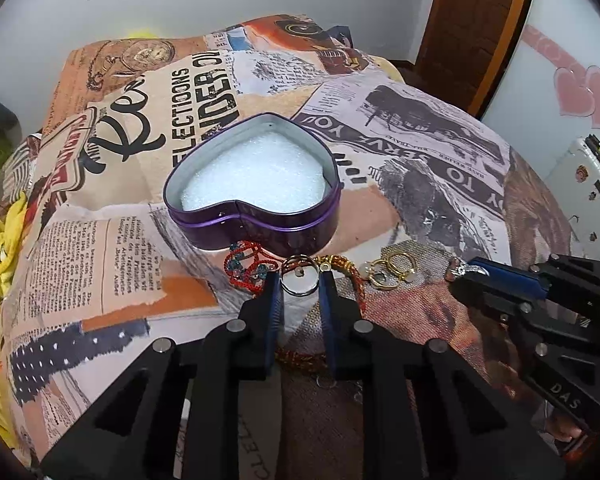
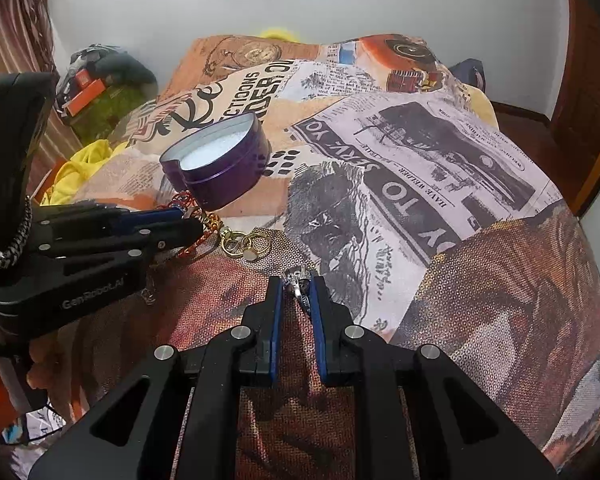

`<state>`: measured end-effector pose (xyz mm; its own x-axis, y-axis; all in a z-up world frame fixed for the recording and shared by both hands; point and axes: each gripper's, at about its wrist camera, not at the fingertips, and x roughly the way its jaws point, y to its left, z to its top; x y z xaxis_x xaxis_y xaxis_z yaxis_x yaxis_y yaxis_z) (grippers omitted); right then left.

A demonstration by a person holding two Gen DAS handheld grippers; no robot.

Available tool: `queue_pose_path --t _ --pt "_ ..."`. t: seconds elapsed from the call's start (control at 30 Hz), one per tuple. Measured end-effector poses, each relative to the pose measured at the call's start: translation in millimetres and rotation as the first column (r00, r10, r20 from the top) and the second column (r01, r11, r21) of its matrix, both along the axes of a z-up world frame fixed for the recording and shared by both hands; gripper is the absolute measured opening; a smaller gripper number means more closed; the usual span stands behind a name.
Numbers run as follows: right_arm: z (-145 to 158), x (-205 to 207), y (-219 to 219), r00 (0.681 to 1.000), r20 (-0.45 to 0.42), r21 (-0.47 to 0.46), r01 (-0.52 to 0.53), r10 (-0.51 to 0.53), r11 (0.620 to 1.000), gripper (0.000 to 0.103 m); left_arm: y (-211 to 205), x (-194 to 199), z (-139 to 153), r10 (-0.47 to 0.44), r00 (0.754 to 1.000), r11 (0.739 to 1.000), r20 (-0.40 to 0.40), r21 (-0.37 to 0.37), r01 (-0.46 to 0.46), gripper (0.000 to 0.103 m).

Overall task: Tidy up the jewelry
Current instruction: 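Grasp the silver ring with the left tool while the right tool grasps a silver earring, then carry the ring with the left tool into the heart tin while the right tool carries the earring there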

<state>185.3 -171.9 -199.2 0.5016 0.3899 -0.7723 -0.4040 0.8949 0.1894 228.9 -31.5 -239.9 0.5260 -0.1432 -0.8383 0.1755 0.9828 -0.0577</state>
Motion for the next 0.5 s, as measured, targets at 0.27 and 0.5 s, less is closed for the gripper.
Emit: queue_pose_path --t 0.27,0.5 --pt "-1.0 0.9 2.3 1.000 0.000 -0.001 -0.011 0.011 1.000 0.012 6.0 -7.5 10.7 0.006 0.999 0.999 0.034 -0.033 -0.005 0.018" --pt "5.5 0.5 4.4 1.000 0.011 0.019 -0.009 0.008 1.000 0.010 12.0 -20.9 31.3 0.005 0.996 0.998 0.088 -0.056 0.000 0.018"
